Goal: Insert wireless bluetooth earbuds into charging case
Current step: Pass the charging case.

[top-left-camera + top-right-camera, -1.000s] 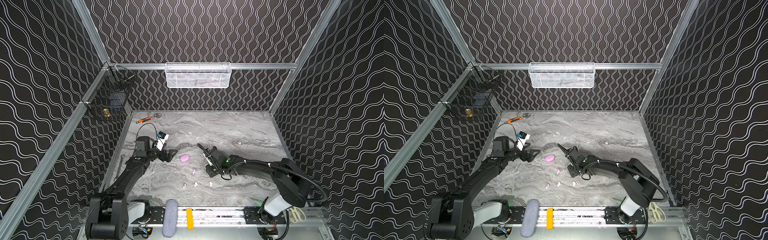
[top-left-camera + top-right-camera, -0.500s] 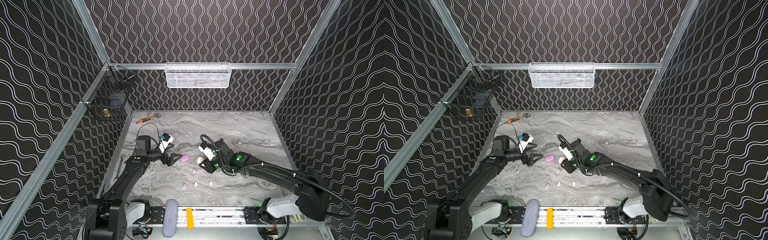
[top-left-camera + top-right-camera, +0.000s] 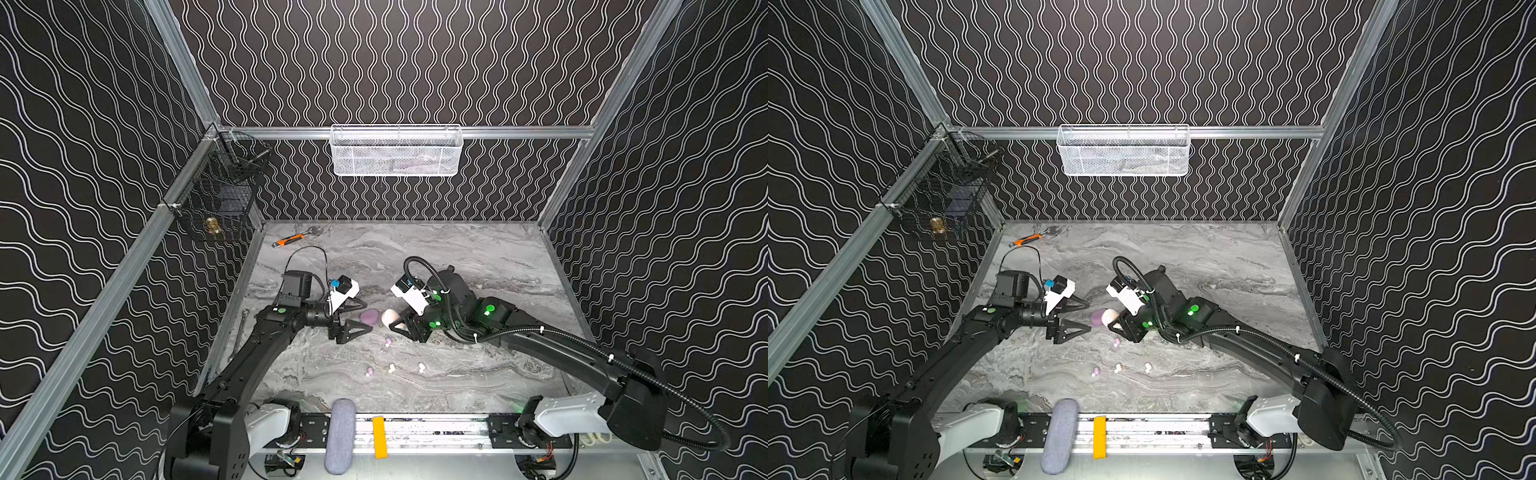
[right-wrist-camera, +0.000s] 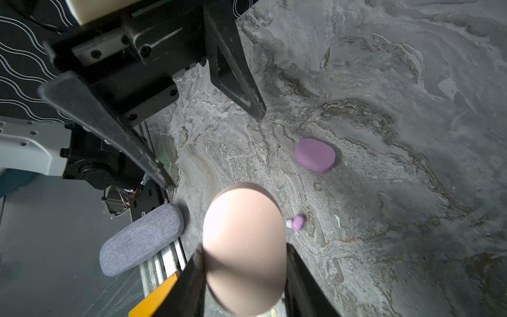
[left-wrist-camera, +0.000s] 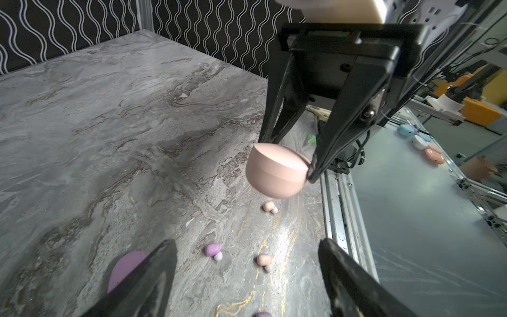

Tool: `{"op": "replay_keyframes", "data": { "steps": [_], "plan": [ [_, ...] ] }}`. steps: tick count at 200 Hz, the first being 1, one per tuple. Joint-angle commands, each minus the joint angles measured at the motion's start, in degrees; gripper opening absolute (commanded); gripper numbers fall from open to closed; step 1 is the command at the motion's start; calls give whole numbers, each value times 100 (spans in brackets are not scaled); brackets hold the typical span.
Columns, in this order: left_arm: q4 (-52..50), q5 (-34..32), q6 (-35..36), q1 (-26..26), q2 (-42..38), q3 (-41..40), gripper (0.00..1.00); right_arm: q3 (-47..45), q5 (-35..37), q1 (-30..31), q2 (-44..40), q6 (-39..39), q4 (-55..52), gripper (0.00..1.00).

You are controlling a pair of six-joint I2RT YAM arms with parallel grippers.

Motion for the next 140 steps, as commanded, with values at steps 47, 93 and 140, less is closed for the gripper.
{"op": "replay_keyframes", "data": {
  "steps": [47, 93, 140],
  "plan": [
    [-1909, 652, 1473, -342, 730, 718, 87, 32, -406, 23, -46, -146, -15, 33],
    [-1933, 667, 1686, -374, 631, 600, 87, 49, -816, 22, 31, -182, 23, 33],
    [-1935, 667, 1924, -392, 502, 455, 84, 15, -1303, 24, 94, -234, 55, 33]
  ]
}}
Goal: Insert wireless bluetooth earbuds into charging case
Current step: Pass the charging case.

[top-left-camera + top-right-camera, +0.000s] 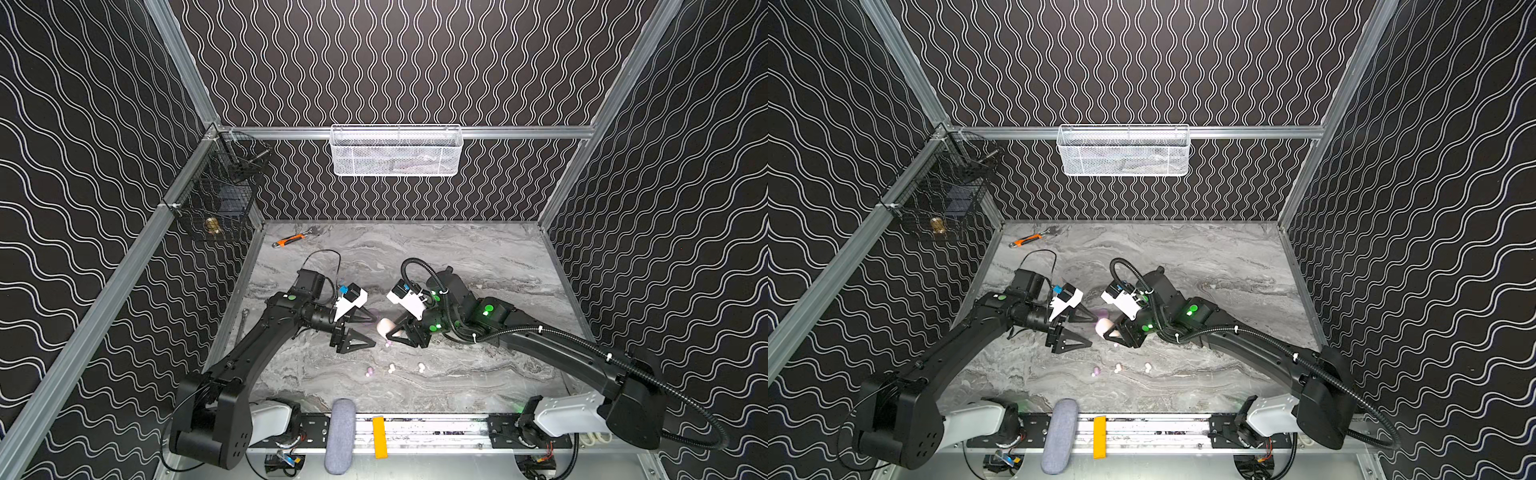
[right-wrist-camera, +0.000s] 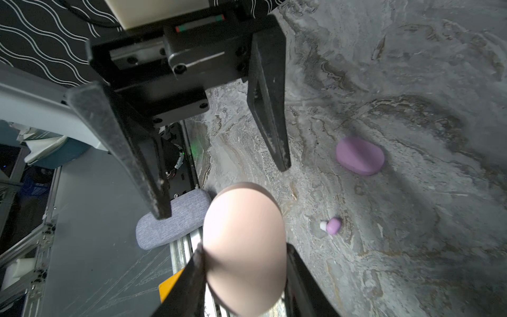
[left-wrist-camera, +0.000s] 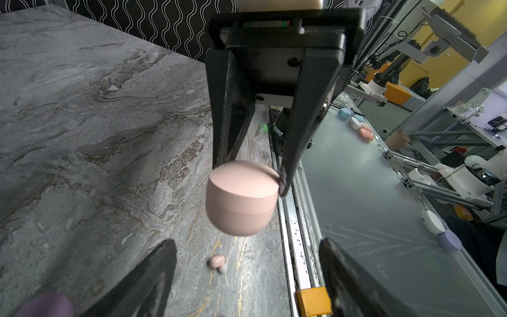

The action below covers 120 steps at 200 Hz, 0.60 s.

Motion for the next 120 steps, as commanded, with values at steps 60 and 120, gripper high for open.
{"op": "replay_keyframes", "data": {
  "steps": [60, 120],
  "plan": [
    [5, 144, 363, -123, -44, -86, 83, 2, -777, 8, 46, -123, 116, 32],
    [-42, 232, 345, -196, -37, -51, 76, -26, -771, 8, 104, -112, 204, 31]
  ]
}}
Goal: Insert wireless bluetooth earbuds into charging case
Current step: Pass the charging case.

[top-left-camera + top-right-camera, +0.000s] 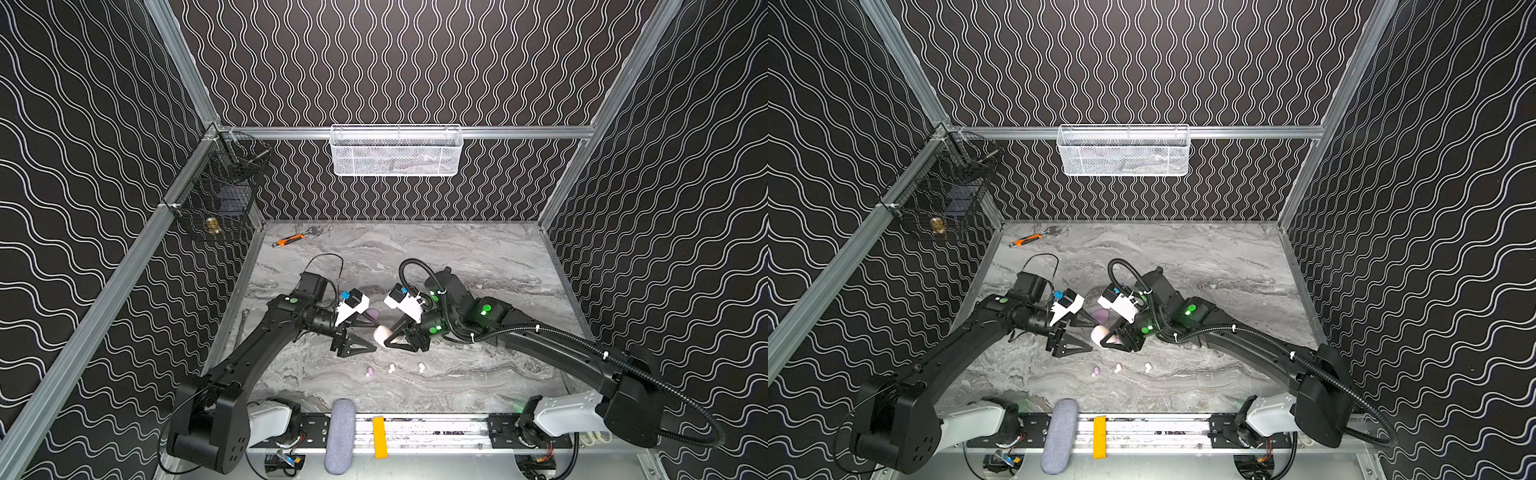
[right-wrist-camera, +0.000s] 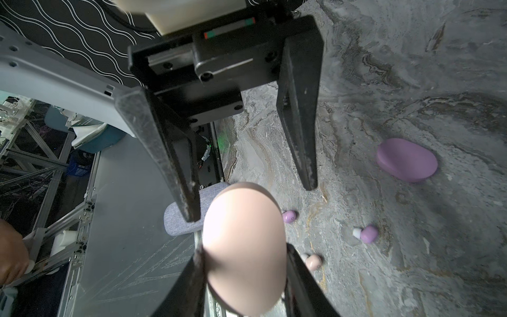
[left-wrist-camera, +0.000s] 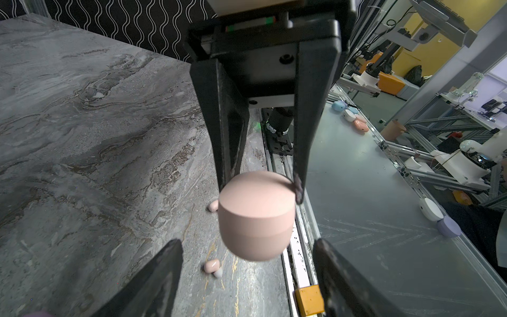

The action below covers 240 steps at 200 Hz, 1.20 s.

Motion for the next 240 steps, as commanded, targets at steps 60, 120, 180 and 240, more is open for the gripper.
{"op": "replay_keyframes", "data": {
  "steps": [60, 120, 180, 240],
  "plan": [
    [-54, 135, 87, -108, 107, 83, 68, 137, -64, 6, 115, -84, 158, 31],
    [-68, 129, 93, -126, 74, 70, 65, 228, -129, 23, 258, -120, 106, 31],
    [-70, 125, 96, -123, 82, 66, 62, 243, -173, 33, 289, -92, 150, 31],
    [-69, 107, 104, -127, 70, 57, 58, 213, -191, 68, 263, -66, 201, 31]
  ]
}}
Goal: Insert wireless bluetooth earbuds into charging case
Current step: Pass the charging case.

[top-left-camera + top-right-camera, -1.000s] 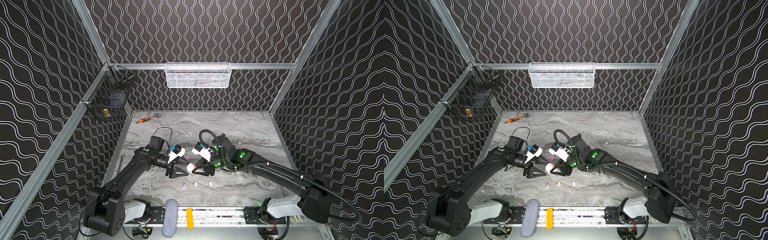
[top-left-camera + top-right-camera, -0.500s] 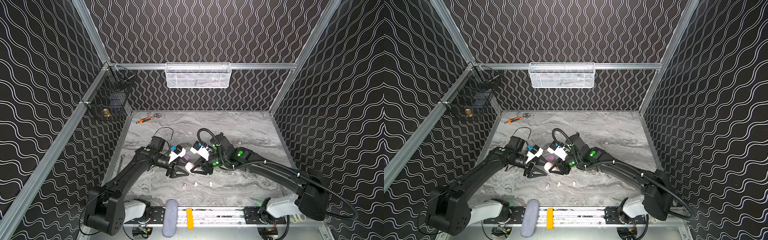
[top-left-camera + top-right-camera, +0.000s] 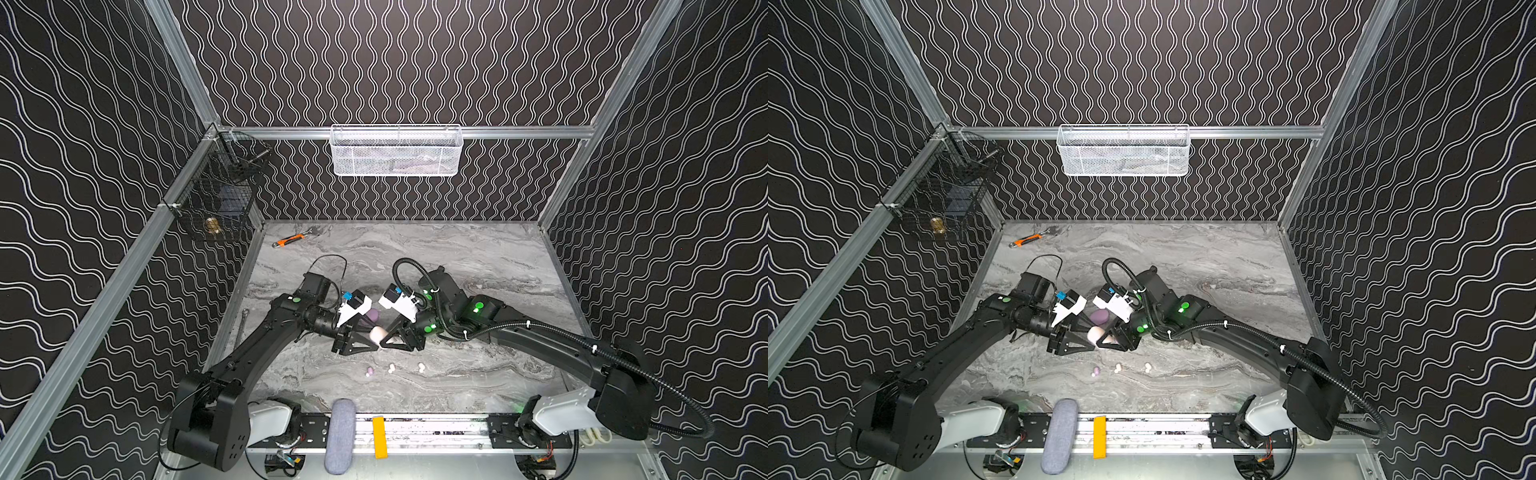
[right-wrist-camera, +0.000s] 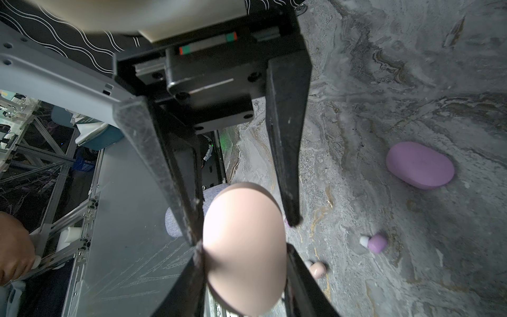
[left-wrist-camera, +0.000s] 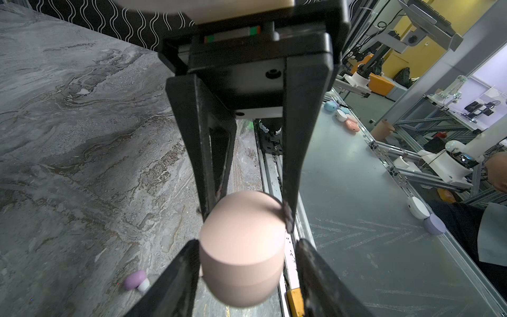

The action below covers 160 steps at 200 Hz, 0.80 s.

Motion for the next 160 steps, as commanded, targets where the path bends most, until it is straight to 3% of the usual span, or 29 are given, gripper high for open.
{"op": "replay_keyframes", "data": {
  "steps": [1, 160],
  "plan": [
    [59, 81, 91, -3, -7, 20, 58, 32, -103, 18, -32, -44, 191, 31],
    [56, 99, 74, -1, 35, 46, 51, 39, -113, 26, 0, -50, 209, 30]
  ]
}}
